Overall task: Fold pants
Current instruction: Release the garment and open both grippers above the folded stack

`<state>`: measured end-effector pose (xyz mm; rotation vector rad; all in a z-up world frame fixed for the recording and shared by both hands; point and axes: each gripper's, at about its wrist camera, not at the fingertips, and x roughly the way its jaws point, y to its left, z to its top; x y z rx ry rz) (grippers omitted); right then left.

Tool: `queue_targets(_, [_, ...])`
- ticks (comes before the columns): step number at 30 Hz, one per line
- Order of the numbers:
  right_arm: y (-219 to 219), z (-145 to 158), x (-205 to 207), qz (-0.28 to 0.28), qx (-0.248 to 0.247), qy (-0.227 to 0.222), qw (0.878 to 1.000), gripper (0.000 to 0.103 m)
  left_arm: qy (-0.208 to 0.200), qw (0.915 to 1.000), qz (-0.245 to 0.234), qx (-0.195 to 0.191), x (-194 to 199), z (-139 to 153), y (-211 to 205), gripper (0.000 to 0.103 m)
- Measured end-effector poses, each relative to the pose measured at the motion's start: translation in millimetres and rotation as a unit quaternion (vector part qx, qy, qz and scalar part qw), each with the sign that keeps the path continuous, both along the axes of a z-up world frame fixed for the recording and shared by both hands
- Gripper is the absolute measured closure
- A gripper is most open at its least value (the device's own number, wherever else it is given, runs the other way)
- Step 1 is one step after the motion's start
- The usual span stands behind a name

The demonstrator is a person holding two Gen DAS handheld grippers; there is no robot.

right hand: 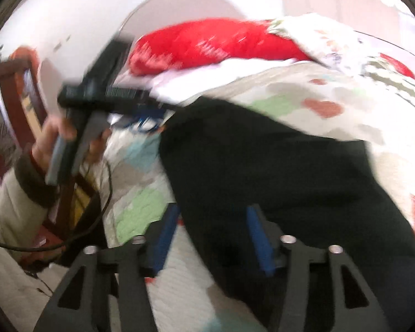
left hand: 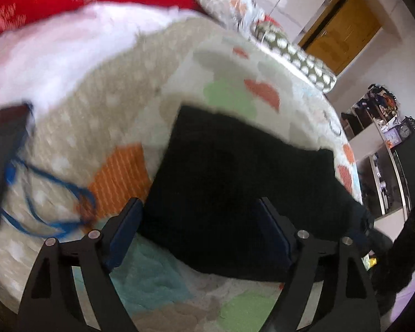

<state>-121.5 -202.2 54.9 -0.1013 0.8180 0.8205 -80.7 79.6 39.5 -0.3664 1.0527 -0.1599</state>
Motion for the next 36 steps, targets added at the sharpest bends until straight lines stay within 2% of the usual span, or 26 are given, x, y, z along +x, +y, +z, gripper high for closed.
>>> queue_targets(4, [-38,-15,18,-0.077,-0.004,0.017,0.997,0.046,-0.008,0.9992,0.000,0.040,-3,-10,-13,0.022])
queue_targets(6, [-58,-27,27,-0.124,0.004,0.035,0.992,0.046,-0.007,0.9975,0.020,0.068,0,-9,-12,0.055])
queue_targets(9, [-70,-31,32,-0.160,0.030,0.048,0.986,0.046,-0.008,0.9984,0.017,0.054,4,-4,-6,0.066])
queue_targets(12, [-59,-21,36,-0.160,0.027,0.017,0.987,0.046,-0.016,0.9962,0.006,0.085,2,1,-12,0.070])
queue_targets(14, [-50,-23,46,-0.164,0.009,0.013,0.986,0.043,-0.025,0.9942,0.006,0.104,-3,1,-16,0.070])
queue_targets(16, [-46,-33,50,-0.184,-0.046,0.017,0.982,0.043,-0.027,0.9938,0.009,0.107,-4,-2,-18,0.070])
queue_targets(19, [-72,-38,33,-0.191,-0.054,0.009,0.980,0.043,-0.028,0.9944,0.012,0.101,-4,-4,-17,0.070])
queue_targets(23, [-142,-39,5,-0.260,-0.094,0.010,0.961,0.043,-0.026,0.9938,0.013,0.107,-2,-5,-20,0.068])
queue_targets(25, [-171,-37,-3,-0.279,-0.072,0.015,0.958,0.046,-0.027,0.9933,0.015,0.111,-3,-6,-22,0.067])
queue_targets(26, [-187,-34,-10,-0.296,-0.073,0.015,0.952,0.046,-0.027,0.9932,0.015,0.112,-3,-5,-22,0.066])
queue_targets(28, [-196,-30,-14,-0.302,-0.079,0.012,0.950,0.046,-0.029,0.9922,0.018,0.120,-4,-3,-23,0.057])
queue_targets(33, [-200,-14,-19,-0.317,-0.041,0.015,0.947,0.039,-0.038,0.9887,0.021,0.144,-12,10,-25,0.033])
queue_targets(36, [-191,-11,-22,-0.308,-0.030,0.012,0.951,0.037,-0.052,0.9859,0.027,0.157,-18,26,-27,0.030])
